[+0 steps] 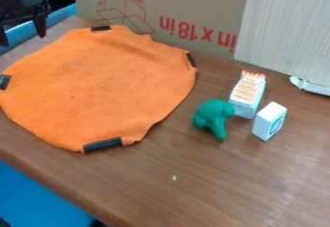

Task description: Fold the cloth from bottom left to the top right

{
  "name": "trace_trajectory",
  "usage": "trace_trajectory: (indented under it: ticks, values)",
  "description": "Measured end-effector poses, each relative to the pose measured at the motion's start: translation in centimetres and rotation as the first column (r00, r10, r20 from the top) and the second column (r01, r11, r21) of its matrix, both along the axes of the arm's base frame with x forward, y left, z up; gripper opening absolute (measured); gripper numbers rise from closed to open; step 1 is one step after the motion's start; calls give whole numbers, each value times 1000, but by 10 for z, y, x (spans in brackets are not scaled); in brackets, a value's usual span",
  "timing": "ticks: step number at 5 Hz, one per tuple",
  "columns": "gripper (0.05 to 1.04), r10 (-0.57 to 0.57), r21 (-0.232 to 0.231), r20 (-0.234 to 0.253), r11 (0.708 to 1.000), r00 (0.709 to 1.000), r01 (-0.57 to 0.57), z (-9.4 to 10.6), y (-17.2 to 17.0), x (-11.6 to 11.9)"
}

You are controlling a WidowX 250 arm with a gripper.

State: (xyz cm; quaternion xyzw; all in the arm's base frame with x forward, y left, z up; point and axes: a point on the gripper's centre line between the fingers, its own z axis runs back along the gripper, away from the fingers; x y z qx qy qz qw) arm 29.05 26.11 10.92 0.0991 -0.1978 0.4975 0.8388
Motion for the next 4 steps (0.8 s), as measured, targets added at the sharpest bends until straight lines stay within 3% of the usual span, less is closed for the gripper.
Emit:
trace_trajectory:
  ticks: [1, 3, 4]
  values:
    - [1001, -7, -32, -28, 999, 1000, 6, -14, -2, -1]
    - [1001, -95, -139, -39, 986, 995, 89, -19, 19, -38]
    - [1001, -123, -148, -38, 982, 992, 116, -15, 23, -42]
